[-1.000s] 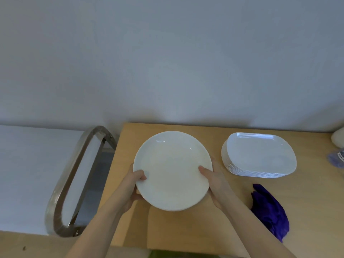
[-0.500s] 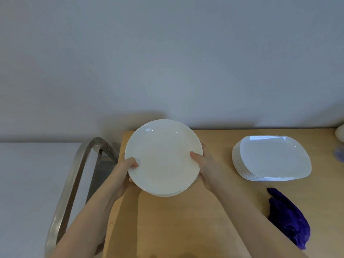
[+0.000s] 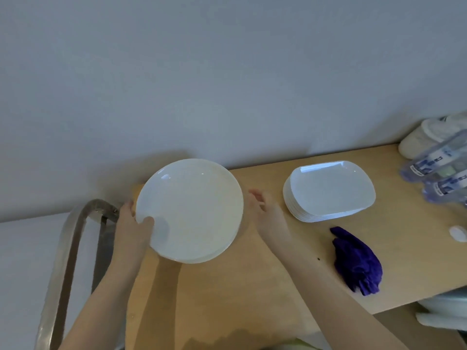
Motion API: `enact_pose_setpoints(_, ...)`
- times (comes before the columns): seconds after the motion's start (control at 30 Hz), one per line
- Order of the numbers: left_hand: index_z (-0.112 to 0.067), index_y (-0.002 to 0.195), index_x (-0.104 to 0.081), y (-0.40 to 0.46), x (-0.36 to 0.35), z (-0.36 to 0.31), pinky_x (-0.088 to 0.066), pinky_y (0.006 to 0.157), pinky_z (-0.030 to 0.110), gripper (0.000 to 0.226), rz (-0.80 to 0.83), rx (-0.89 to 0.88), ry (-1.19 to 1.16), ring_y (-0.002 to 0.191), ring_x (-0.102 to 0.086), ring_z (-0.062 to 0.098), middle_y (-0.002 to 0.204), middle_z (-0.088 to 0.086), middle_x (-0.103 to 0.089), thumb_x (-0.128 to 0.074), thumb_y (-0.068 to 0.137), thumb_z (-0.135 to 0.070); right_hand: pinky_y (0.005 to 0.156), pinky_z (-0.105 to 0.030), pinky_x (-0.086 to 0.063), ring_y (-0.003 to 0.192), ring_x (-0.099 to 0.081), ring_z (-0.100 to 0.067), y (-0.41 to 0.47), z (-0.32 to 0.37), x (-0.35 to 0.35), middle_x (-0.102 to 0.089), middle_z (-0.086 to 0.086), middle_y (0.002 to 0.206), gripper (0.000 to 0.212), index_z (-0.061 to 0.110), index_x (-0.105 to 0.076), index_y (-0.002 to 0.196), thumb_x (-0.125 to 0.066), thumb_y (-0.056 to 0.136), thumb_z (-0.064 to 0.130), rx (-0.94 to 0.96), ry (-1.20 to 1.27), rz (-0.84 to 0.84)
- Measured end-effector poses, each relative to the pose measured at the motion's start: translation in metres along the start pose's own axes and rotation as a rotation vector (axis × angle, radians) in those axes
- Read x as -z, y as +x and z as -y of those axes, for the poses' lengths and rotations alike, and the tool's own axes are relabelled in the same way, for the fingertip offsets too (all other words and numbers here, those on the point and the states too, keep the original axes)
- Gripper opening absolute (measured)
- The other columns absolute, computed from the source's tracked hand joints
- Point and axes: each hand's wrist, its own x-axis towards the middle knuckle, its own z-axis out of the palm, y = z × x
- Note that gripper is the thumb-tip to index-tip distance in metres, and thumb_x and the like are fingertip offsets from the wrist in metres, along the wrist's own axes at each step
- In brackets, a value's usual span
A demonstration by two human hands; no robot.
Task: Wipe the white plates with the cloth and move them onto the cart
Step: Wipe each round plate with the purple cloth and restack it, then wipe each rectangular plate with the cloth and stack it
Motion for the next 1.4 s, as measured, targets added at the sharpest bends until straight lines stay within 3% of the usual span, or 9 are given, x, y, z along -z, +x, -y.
enact_pose_setpoints(0.1,-0.023,0.105,-0.043,-0.032,-0.01,-0.018,-0.043,0.084,0.045,0.031,-0.252,-0.328,0.121,0.108,-0.045,0.032,0.113,0.006,-0.047,-0.045,0.082,-0.002,0.066,-0.006,-0.04,0.088,-0.055,0.013,-0.026,-0.018,0.042,-0.059,0.027,0.094,0.014,0.033,-0.058,0.102,-0.047,0.096,0.028,0.042,-0.129,-0.099)
enact_pose_setpoints(0.2,-0.034,0.117,-0.05,-0.075,-0.031,-0.029,-0.038,0.087,0.036,0.04,-0.212,-0.492,0.083,0.113,-0.044,0.015,0.116,-0.019,-0.044,-0.041,0.086,-0.009,0.065,-0.02,-0.043,0.08,-0.057,-0.007,-0.059,-0.052,0.09,-0.059,0.016,0.082,0.017,0.024,-0.061,0.09,-0.051,0.092,0.011,0.15,-0.474,-0.352)
enact_pose_setpoints(0.33,-0.031,0.103,-0.06,-0.12,-0.076,-0.021,-0.042,0.078,0.021,0.041,-0.023,-0.621,0.132,0.102,-0.049,-0.003,0.101,-0.025,-0.054,-0.043,0.087,0.003,0.095,-0.042,-0.036,0.118,-0.043,-0.026,-0.081,-0.098,0.144,-0.052,0.001,0.129,0.035,0.022,-0.054,0.125,-0.057,0.091,0.029,-0.042,-0.887,-0.388)
enact_pose_setpoints(0.43,-0.032,0.096,-0.06,-0.143,-0.115,-0.006,-0.04,0.079,0.012,0.049,0.159,-0.582,0.164,0.095,-0.053,0.0,0.097,-0.02,-0.058,-0.047,0.085,0.015,0.104,-0.041,-0.035,0.132,-0.031,-0.024,-0.082,-0.122,0.169,-0.032,0.005,0.146,0.063,0.029,-0.03,0.143,-0.056,0.088,0.047,-0.207,-0.786,-0.204)
enact_pose_setpoints(0.57,-0.025,0.094,-0.064,-0.157,-0.15,0.019,-0.035,0.079,0.002,0.046,0.232,-0.508,0.24,0.093,-0.057,0.008,0.094,-0.014,-0.062,-0.047,0.083,0.016,0.083,-0.034,-0.041,0.112,-0.043,-0.02,-0.074,-0.141,0.187,-0.053,0.003,0.124,0.048,0.025,-0.042,0.132,-0.057,0.087,0.024,-0.145,-0.479,-0.219)
enact_pose_setpoints(0.67,-0.018,0.093,-0.067,-0.163,-0.161,0.037,-0.036,0.075,0.006,0.041,0.211,-0.409,0.248,0.094,-0.059,0.015,0.095,-0.01,-0.064,-0.046,0.084,0.016,0.08,-0.032,-0.039,0.108,-0.048,-0.019,-0.069,-0.146,0.193,-0.052,0.006,0.106,0.032,0.028,-0.05,0.121,-0.051,0.09,0.023,-0.113,-0.316,-0.193)
enact_pose_setpoints(0.87,-0.02,0.094,-0.064,-0.179,-0.161,0.062,-0.042,0.084,0.025,0.044,0.13,-0.251,0.247,0.097,-0.059,0.015,0.098,-0.003,-0.065,-0.042,0.084,0.017,0.094,-0.029,-0.037,0.114,-0.046,-0.016,-0.066,-0.145,0.162,-0.046,0.002,0.124,0.029,0.033,-0.055,0.123,-0.04,0.098,0.036,-0.014,-0.277,0.03)
enact_pose_setpoints(1.2,-0.006,0.11,-0.063,-0.205,-0.163,0.082,-0.04,0.089,0.026,0.039,-0.121,-0.056,0.217,0.099,-0.054,0.015,0.105,0.002,-0.061,-0.041,0.086,0.014,0.111,-0.037,-0.021,0.136,-0.02,-0.019,-0.086,-0.108,0.075,-0.037,0.004,0.147,0.055,0.027,-0.034,0.143,-0.031,0.094,0.054,0.322,-0.602,0.426)
enact_pose_setpoints(1.4,-0.007,0.11,-0.062,-0.204,-0.147,0.089,-0.042,0.083,0.026,0.034,-0.249,-0.014,0.119,0.095,-0.056,0.018,0.101,0.003,-0.062,-0.045,0.087,0.011,0.113,-0.054,-0.008,0.141,-0.012,-0.029,-0.115,-0.099,0.019,-0.023,-0.008,0.154,0.074,0.026,-0.033,0.144,-0.009,0.087,0.067,0.441,-0.878,0.369)
